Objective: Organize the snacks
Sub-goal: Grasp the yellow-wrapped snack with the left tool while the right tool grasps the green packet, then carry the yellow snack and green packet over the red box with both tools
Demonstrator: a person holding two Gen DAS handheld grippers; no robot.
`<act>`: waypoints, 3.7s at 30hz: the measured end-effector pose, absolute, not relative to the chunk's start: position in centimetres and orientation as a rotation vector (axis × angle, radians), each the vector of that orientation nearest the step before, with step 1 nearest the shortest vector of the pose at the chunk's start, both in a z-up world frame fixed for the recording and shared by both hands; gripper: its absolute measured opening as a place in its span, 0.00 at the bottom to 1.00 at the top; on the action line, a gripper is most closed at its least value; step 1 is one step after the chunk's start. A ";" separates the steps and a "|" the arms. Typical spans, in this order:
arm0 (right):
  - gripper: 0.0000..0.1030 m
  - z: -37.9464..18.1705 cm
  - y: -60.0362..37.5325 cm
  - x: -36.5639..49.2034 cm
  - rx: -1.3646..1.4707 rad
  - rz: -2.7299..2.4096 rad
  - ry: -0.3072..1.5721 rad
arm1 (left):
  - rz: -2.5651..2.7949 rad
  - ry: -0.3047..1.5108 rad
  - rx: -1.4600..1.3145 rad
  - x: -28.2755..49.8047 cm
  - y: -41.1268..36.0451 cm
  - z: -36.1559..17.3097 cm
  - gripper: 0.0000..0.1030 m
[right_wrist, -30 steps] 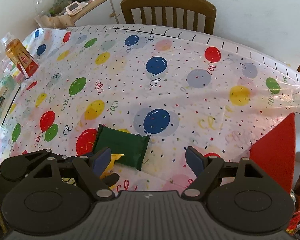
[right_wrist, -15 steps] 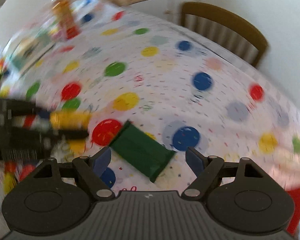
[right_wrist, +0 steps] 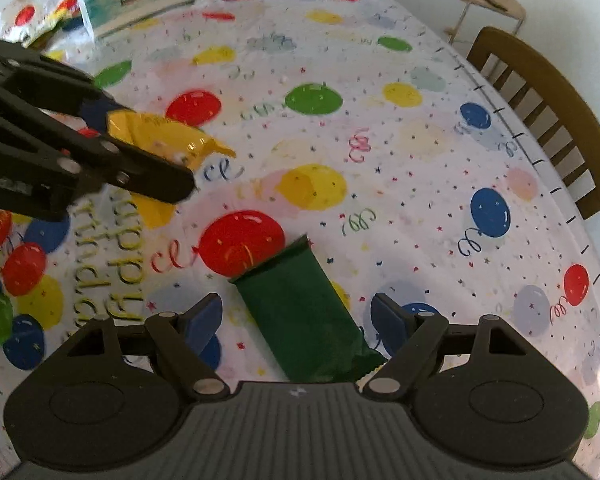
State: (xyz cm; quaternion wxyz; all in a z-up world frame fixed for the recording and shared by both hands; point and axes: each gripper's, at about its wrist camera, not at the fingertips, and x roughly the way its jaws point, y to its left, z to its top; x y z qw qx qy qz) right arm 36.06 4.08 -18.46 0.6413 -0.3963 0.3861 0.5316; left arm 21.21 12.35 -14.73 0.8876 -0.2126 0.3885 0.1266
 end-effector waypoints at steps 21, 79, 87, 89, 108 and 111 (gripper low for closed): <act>0.48 -18.0 2.7 33.8 -0.777 1.093 0.936 | 0.250 0.790 -0.438 20.7 11.8 -13.5 0.39; 0.47 -3.7 -34.9 29.7 -0.198 0.366 0.760 | -0.173 0.725 -0.046 24.4 -17.2 -3.3 0.39; 0.47 -6.3 -37.6 32.2 -0.208 0.323 0.799 | -0.167 0.815 -0.009 27.9 -20.4 -5.8 0.39; 0.47 -7.2 -37.4 32.8 -0.228 0.329 0.812 | -0.170 0.839 -0.003 29.0 -20.9 -6.4 0.39; 0.47 -13.3 -35.5 36.3 -0.404 0.440 0.935 | -0.181 0.990 0.048 34.0 -24.2 -11.0 0.39; 0.47 -13.5 -35.5 36.4 -0.402 0.446 0.938 | -0.180 1.007 0.050 34.2 -24.6 -11.6 0.39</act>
